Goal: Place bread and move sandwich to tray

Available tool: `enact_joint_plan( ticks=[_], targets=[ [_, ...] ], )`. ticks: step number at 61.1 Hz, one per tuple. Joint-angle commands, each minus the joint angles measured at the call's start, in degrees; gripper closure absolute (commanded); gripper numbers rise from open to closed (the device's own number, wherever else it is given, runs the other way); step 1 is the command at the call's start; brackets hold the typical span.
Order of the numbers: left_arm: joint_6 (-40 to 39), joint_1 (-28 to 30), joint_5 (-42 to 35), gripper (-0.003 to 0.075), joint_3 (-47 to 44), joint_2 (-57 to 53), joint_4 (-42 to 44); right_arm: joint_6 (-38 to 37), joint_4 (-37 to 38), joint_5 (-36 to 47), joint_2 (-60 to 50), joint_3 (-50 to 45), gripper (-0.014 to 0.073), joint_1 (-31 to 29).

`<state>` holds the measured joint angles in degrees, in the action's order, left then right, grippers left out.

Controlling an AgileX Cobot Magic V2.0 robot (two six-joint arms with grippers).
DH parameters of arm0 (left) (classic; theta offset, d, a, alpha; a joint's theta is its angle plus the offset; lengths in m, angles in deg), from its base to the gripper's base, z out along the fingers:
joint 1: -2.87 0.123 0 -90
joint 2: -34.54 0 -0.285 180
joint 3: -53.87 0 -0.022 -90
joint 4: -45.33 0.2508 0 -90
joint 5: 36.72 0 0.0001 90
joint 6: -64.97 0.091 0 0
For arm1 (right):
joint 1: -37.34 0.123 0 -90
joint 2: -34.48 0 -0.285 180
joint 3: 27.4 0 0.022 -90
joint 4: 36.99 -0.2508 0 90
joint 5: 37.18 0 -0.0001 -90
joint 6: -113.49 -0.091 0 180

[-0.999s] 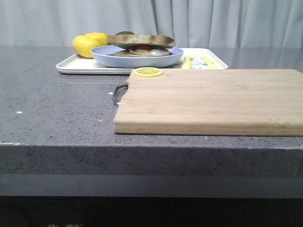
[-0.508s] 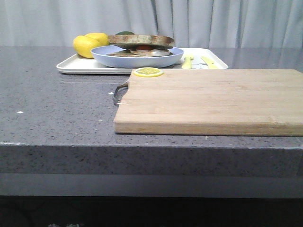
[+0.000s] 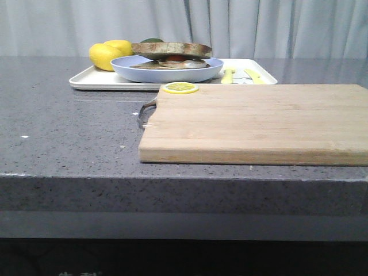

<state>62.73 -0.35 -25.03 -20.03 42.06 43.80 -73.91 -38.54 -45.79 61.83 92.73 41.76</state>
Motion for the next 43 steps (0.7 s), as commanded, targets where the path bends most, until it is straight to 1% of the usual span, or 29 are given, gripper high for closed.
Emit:
enact_joint_plan(
  ticks=[1, 5, 7, 11, 43],
  targets=[
    [-0.55, 0.51, -9.71, 0.0741, -1.92, -1.3, -0.54, 0.1, 0.08, 4.54, 0.45, 1.67, 0.0653, -0.24],
    [-0.55, 0.49, -12.18, 0.0741, -3.87, -1.3, -0.54, 0.1, 0.08, 4.59, 0.45, 1.67, 0.0653, -0.24],
    [-0.55, 0.49, -10.07, 0.0741, -3.55, -1.3, -0.54, 0.1, 0.08, 4.59, 0.45, 1.67, 0.0653, -0.24],
    [-0.55, 0.49, -11.31, 0.0741, -3.66, -1.3, -0.54, 0.1, 0.08, 4.59, 0.45, 1.67, 0.0653, -0.24],
    [-0.55, 0.49, -11.12, 0.0741, -3.66, -1.3, -0.54, 0.1, 0.08, 4.59, 0.45, 1.67, 0.0653, -0.24]
  ],
)
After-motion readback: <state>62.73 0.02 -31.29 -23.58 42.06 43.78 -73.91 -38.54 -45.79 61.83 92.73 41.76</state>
